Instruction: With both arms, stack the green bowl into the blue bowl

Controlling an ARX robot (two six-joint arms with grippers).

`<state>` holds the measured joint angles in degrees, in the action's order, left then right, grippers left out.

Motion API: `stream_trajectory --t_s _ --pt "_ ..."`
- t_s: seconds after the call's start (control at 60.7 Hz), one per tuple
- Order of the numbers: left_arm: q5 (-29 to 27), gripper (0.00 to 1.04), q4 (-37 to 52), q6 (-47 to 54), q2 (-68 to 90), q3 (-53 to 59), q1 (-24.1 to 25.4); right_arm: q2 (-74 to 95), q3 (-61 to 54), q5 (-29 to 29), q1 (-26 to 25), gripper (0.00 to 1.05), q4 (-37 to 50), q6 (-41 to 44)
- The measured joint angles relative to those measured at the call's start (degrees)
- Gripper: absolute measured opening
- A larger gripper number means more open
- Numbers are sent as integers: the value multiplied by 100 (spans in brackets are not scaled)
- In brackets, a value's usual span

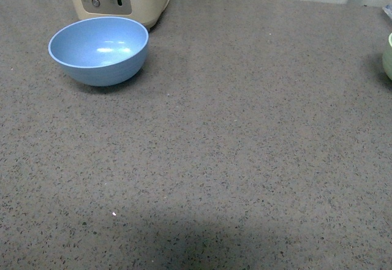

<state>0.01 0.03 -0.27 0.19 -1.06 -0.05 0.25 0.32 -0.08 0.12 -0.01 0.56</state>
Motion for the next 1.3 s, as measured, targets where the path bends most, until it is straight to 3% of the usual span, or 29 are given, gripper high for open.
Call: stream_trajectory --t_s 1.302 --pt "0 98 0 0 0 0 0 0 0 0 2 95 0 0"
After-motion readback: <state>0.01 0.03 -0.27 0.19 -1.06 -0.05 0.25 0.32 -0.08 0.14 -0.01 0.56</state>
